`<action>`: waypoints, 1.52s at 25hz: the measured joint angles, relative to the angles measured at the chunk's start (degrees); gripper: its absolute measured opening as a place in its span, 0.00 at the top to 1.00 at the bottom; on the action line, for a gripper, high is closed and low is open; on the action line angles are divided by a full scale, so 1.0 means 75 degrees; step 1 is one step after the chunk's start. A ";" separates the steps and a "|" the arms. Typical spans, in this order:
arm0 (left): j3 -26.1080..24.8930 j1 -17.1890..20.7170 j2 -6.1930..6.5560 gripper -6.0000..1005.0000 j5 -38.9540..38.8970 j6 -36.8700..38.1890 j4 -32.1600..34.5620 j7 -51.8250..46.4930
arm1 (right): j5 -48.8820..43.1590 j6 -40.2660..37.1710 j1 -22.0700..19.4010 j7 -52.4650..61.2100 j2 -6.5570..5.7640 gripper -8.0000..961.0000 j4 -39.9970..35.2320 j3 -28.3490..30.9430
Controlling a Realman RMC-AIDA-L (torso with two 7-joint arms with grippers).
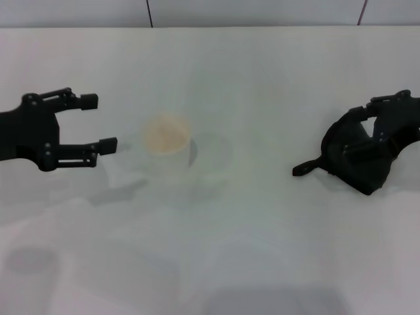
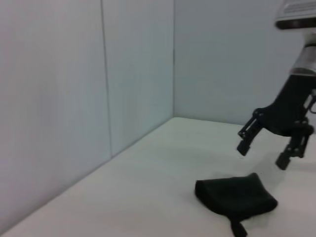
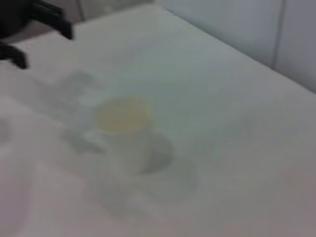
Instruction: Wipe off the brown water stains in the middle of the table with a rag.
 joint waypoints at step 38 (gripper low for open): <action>0.0010 -0.0058 -0.0141 0.12 -0.0199 0.0133 -0.0168 -0.0223 | 0.0248 -0.0138 0.0445 -0.1070 -0.0028 0.13 0.1052 0.0892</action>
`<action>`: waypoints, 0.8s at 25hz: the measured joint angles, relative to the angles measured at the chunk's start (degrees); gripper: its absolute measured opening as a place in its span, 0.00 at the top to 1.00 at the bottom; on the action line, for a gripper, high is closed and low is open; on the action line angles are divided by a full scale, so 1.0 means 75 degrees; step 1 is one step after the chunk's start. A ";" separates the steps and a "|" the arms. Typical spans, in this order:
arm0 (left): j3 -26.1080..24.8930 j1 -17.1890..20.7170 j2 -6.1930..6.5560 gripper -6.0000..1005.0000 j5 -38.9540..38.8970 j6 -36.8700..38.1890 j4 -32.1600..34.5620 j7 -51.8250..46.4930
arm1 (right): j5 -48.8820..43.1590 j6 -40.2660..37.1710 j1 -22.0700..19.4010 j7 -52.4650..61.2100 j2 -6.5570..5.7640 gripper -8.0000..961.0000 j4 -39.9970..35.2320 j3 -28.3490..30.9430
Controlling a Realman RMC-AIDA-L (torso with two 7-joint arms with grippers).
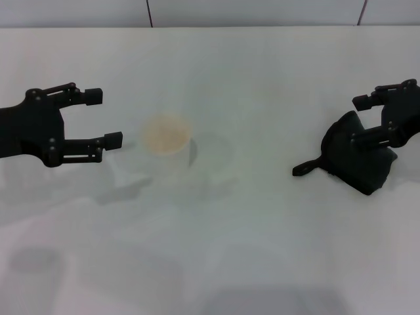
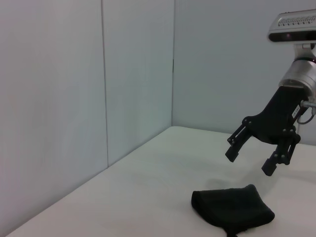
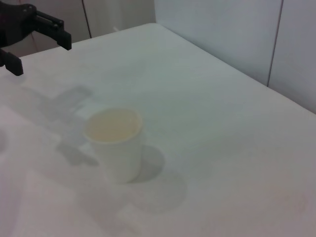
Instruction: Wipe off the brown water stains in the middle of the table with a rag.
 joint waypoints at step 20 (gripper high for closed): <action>0.0000 -0.0016 0.0001 0.12 -0.0007 -0.0002 0.0000 0.0001 | -0.0004 0.0022 0.0096 0.0027 -0.0001 0.13 0.0104 0.0011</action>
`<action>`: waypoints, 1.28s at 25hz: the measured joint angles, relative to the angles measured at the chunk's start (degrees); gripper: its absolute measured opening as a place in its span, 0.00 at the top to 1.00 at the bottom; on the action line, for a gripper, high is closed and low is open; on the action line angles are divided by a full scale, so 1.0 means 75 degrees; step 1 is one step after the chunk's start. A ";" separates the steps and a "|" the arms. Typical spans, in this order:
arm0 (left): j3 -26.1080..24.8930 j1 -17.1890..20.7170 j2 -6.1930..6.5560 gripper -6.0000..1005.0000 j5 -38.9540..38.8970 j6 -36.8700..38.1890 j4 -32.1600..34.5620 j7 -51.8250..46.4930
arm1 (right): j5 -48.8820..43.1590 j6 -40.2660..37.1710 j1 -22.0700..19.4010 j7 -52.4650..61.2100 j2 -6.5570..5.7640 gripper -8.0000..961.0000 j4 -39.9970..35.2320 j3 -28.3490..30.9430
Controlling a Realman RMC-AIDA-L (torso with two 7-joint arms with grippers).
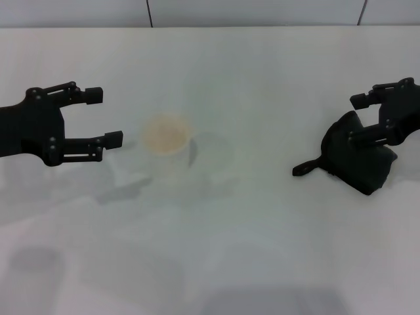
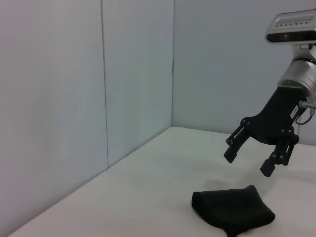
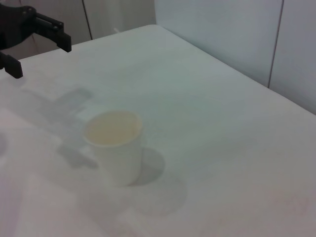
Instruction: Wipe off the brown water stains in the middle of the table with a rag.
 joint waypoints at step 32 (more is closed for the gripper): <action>0.0000 -0.0043 0.0004 0.12 0.0001 -0.0012 0.0000 0.0000 | 0.0001 0.0000 0.0072 0.0077 -0.0031 0.14 0.0120 0.0121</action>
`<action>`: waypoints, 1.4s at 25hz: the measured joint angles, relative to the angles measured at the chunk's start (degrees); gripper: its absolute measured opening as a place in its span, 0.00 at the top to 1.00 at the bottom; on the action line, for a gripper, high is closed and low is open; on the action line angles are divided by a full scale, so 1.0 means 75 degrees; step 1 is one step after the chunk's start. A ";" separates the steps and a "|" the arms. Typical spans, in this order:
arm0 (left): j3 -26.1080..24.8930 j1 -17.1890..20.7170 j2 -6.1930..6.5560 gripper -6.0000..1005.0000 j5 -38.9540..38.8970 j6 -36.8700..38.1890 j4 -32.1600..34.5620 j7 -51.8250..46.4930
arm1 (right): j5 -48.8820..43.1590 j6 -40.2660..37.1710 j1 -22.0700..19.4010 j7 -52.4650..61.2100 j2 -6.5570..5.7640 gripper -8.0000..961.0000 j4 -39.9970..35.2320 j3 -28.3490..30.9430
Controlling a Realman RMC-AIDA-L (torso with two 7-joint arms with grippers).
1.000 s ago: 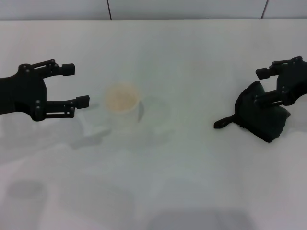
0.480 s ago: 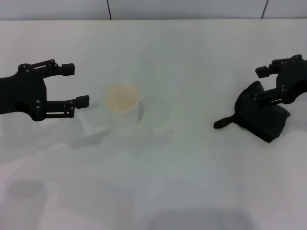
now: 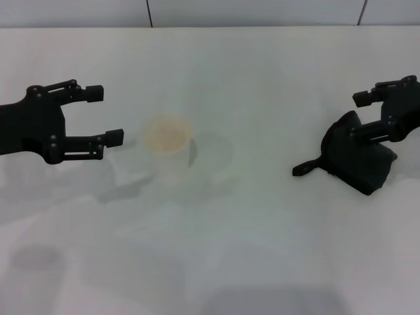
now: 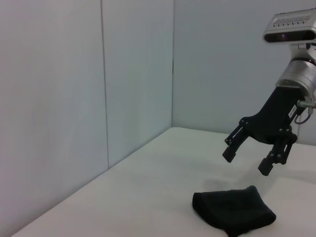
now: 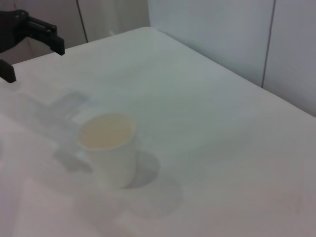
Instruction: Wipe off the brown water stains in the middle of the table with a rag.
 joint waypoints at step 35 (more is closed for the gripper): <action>0.0000 -0.0030 -0.0004 0.12 0.0000 -0.0012 0.0001 0.0000 | -0.0012 -0.0011 0.0012 0.0000 0.0007 0.14 0.0001 0.0019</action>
